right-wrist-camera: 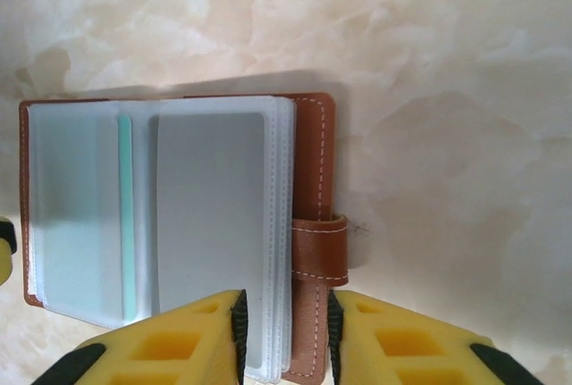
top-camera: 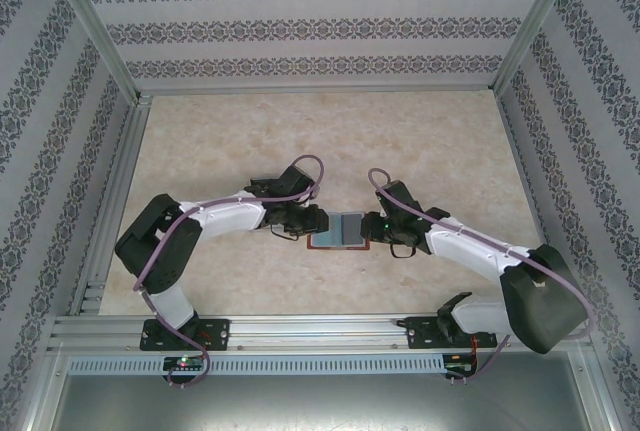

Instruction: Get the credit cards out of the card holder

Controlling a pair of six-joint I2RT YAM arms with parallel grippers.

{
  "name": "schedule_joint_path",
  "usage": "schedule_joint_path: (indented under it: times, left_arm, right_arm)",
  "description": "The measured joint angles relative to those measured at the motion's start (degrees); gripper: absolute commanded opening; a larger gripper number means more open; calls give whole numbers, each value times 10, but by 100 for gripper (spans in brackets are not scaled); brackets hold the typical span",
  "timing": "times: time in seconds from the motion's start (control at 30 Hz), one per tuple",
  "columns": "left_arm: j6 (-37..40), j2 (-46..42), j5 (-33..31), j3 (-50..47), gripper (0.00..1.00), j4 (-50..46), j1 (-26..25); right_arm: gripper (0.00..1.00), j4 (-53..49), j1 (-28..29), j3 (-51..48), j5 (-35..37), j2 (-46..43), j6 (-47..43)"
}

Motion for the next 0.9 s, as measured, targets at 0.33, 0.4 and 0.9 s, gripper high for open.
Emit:
schedule_joint_path:
  times: [0.33,0.4,0.9]
  left_arm:
    - [0,18,1,0,29,-2,0]
    - [0,21,3,0,29,-2,0]
    - [0,23,14,0,29,-2,0]
  right_arm:
    - [32,13,7,18,-27,63,-2]
    - [32,17,11,22,-31,67,-2]
    - [34,21,20,29,-34,71,-2]
